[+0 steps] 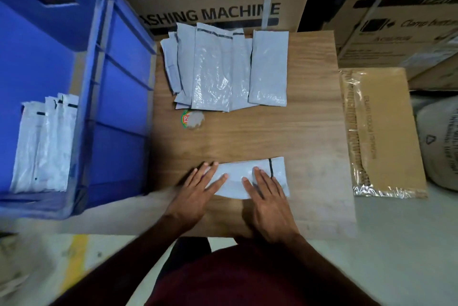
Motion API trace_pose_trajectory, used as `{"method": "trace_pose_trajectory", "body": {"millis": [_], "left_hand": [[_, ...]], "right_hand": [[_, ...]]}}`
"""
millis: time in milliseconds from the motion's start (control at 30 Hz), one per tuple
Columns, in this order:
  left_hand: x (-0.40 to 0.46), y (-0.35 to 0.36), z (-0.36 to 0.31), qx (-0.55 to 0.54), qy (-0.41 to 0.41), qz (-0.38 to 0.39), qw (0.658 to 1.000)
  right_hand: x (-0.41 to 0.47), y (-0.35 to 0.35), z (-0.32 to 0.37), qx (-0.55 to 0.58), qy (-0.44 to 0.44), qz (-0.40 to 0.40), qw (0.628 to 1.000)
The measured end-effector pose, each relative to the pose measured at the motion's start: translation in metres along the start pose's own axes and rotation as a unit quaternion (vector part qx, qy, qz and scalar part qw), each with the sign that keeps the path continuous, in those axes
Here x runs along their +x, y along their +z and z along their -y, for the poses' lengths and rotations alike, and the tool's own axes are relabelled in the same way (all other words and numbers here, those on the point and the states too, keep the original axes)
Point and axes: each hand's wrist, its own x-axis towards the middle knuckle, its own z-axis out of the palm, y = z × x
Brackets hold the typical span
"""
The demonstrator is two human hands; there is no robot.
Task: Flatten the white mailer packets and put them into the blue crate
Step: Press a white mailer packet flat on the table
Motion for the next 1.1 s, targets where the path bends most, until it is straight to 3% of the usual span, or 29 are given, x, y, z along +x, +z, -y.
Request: {"method": "trace_pose_trajectory", "body": {"millis": [200,333,667,767,933,1100], "left_hand": [[0.008,0.008,-0.036,-0.134,-0.081,-0.075,0.985],[0.025,0.029,-0.040,-0.142,-0.145,-0.058,0.978],[0.033,0.039,-0.031,-0.089,-0.131,-0.043,0.986],[0.034,0.031,-0.037,-0.083,-0.135,-0.074,0.985],[0.037,0.039,-0.054,-0.078,-0.051,-0.079,0.992],[0.041,0.036,-0.064,-0.073,-0.087,-0.086,0.990]], "right_hand": [[0.009,-0.006,0.019,0.039,0.017,-0.071,0.997],[0.031,0.013,0.017,0.011,0.036,-0.040,0.999],[0.037,0.029,0.018,0.008,0.067,-0.010,0.998],[0.034,0.022,0.013,0.022,0.042,-0.020,0.999],[0.020,0.016,-0.015,0.006,0.069,-0.065,0.995],[0.020,0.021,-0.025,0.006,0.064,-0.036,0.997]]}}
